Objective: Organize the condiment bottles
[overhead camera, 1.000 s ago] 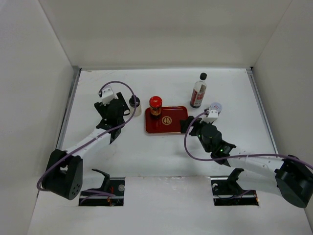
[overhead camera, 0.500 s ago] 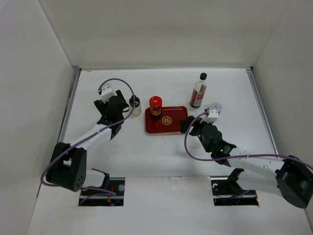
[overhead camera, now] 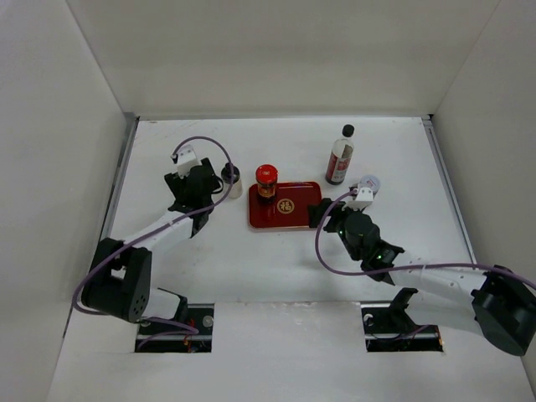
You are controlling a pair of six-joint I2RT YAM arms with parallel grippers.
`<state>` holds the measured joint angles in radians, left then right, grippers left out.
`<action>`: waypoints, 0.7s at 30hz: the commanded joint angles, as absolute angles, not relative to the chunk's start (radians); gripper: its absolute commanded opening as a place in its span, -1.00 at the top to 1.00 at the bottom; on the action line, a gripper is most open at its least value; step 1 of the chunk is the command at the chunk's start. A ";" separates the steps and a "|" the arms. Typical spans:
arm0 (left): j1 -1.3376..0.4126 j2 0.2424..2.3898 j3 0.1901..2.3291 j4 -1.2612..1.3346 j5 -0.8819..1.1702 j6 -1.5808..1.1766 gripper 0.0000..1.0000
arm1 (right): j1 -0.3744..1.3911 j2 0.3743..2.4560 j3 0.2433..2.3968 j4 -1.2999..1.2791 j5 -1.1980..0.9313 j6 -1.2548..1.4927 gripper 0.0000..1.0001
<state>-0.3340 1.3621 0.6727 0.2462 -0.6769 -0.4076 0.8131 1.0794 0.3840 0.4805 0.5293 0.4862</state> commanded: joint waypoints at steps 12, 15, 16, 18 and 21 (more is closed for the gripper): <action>-0.421 1.171 0.693 0.169 -0.706 -0.374 0.26 | 0.823 1.063 0.414 0.531 0.520 0.480 -1.00; -0.548 1.068 0.696 0.065 -0.695 -0.385 0.28 | 0.824 1.048 0.413 0.525 0.531 0.474 -1.00; -0.594 1.054 0.704 0.048 -0.695 -0.388 0.29 | 0.824 1.042 0.411 0.526 0.535 0.472 -1.00; -0.687 1.051 0.741 0.006 -0.693 -0.391 0.29 | 0.820 1.028 0.407 0.523 0.546 0.479 -1.00; -0.818 1.095 0.794 -0.002 -0.696 -0.399 0.30 | 0.818 0.982 0.390 0.512 0.583 0.480 -1.00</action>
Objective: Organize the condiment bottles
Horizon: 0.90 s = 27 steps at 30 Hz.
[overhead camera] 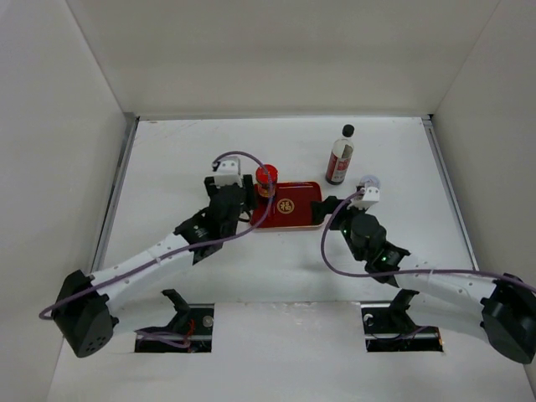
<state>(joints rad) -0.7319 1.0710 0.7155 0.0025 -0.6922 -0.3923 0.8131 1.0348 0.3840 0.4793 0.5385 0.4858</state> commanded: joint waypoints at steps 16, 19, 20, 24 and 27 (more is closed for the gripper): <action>-0.961 1.670 1.135 0.380 -0.586 -0.328 0.30 | 0.657 0.620 0.307 0.278 0.712 0.626 -1.00; -0.941 1.745 1.184 0.409 -0.584 -0.304 0.30 | 0.657 0.630 0.302 0.287 0.698 0.630 -1.00; -0.930 1.765 1.196 0.422 -0.580 -0.292 0.30 | 0.657 0.634 0.301 0.293 0.692 0.632 -1.00; -0.894 1.812 1.221 0.449 -0.575 -0.269 0.30 | 0.654 0.661 0.291 0.331 0.664 0.629 -1.00; -0.872 1.835 1.224 0.459 -0.584 -0.253 0.30 | 0.653 0.673 0.288 0.348 0.650 0.629 -1.00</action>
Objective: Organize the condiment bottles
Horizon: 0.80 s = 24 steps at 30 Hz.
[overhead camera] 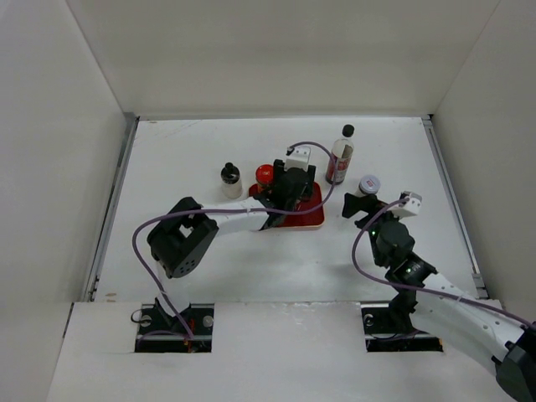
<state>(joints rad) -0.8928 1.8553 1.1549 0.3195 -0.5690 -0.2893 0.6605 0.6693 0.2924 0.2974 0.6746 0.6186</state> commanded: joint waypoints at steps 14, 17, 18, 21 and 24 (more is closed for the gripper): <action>-0.857 1.852 1.190 0.486 -0.604 -0.229 -0.34 | 0.653 0.707 0.276 0.411 0.607 0.621 -1.00; -0.866 1.830 1.181 0.486 -0.620 -0.230 -0.51 | 0.651 0.706 0.276 0.405 0.609 0.620 -1.00; -0.869 1.821 1.180 0.485 -0.626 -0.230 -0.54 | 0.651 0.706 0.278 0.403 0.611 0.620 -1.00; -0.880 1.789 1.172 0.486 -0.638 -0.229 -0.57 | 0.651 0.709 0.279 0.402 0.607 0.618 -1.00; -0.895 1.750 1.172 0.483 -0.641 -0.227 -0.57 | 0.651 0.707 0.281 0.399 0.609 0.614 -1.00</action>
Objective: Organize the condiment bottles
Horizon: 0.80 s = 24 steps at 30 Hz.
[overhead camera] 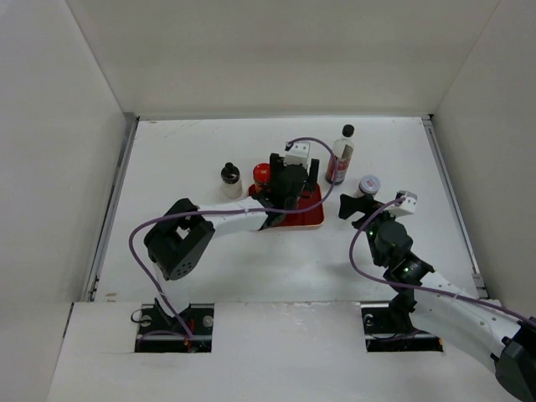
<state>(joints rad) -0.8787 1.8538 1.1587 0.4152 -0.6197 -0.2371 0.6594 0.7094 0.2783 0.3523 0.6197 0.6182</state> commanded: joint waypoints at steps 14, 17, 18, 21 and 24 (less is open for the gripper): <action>-0.733 1.370 0.977 0.286 -0.660 -0.362 0.05 | 0.656 0.739 0.287 0.411 0.597 0.612 -0.65; -0.628 1.325 0.930 0.181 -0.640 -0.408 -0.13 | 0.665 0.764 0.296 0.423 0.577 0.609 -0.53; -0.596 1.322 0.917 0.170 -0.632 -0.419 -0.23 | 0.666 0.773 0.299 0.426 0.577 0.607 -0.54; -0.533 1.351 0.926 0.127 -0.609 -0.413 -0.42 | 0.668 0.798 0.302 0.439 0.575 0.607 -0.71; -0.509 1.406 0.949 0.112 -0.572 -0.405 -0.45 | 0.679 0.804 0.305 0.442 0.566 0.600 -0.85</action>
<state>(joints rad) -0.5205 1.3773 0.9287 0.1551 -0.6258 -0.3893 0.6643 0.8040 0.2787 0.3744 0.5850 0.6098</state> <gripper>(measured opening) 0.720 0.916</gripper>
